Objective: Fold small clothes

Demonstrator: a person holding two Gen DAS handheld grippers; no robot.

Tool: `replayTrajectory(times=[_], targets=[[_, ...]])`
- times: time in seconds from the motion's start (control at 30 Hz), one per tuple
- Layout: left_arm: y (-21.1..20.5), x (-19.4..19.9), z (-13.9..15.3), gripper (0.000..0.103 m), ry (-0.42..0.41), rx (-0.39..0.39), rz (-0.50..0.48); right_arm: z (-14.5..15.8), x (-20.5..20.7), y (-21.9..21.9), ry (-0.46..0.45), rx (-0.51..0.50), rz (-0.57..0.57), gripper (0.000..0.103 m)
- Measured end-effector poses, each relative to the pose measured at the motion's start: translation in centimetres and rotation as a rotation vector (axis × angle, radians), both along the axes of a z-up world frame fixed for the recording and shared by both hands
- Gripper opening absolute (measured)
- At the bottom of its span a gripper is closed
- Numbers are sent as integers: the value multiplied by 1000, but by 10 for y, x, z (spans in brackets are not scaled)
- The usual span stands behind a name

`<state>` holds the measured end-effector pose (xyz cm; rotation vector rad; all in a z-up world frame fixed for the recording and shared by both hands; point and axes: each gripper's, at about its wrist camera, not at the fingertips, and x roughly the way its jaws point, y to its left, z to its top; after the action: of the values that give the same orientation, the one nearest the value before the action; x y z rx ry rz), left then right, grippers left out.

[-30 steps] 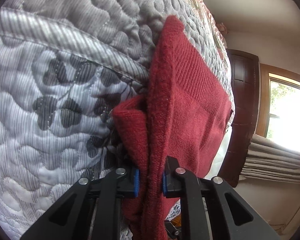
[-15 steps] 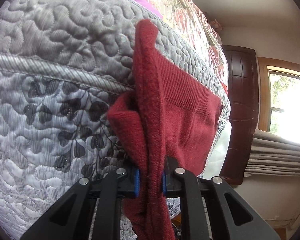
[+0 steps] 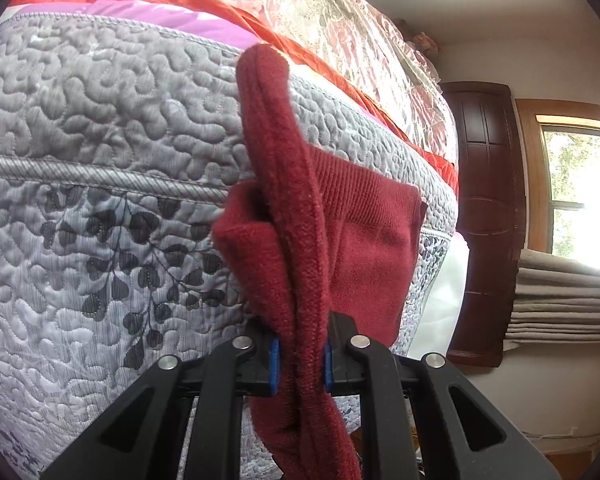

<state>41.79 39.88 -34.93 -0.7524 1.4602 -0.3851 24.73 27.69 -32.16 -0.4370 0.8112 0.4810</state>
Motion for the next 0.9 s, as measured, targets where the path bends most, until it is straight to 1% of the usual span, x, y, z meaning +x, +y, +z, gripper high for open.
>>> replayTrajectory(times=[0.2, 0.4, 0.67, 0.9], targets=[[-26, 3, 30, 15, -23, 29, -22, 23, 2, -26, -12, 41, -38, 27], [-53, 6, 52, 15, -36, 54, -40, 39, 4, -53, -8, 83, -77, 27], [-77, 9, 68, 15, -46, 78, -65, 54, 6, -85, -9, 121, -126, 26], [-109, 19, 73, 15, -45, 107, -99, 57, 11, -117, 7, 171, -179, 26]])
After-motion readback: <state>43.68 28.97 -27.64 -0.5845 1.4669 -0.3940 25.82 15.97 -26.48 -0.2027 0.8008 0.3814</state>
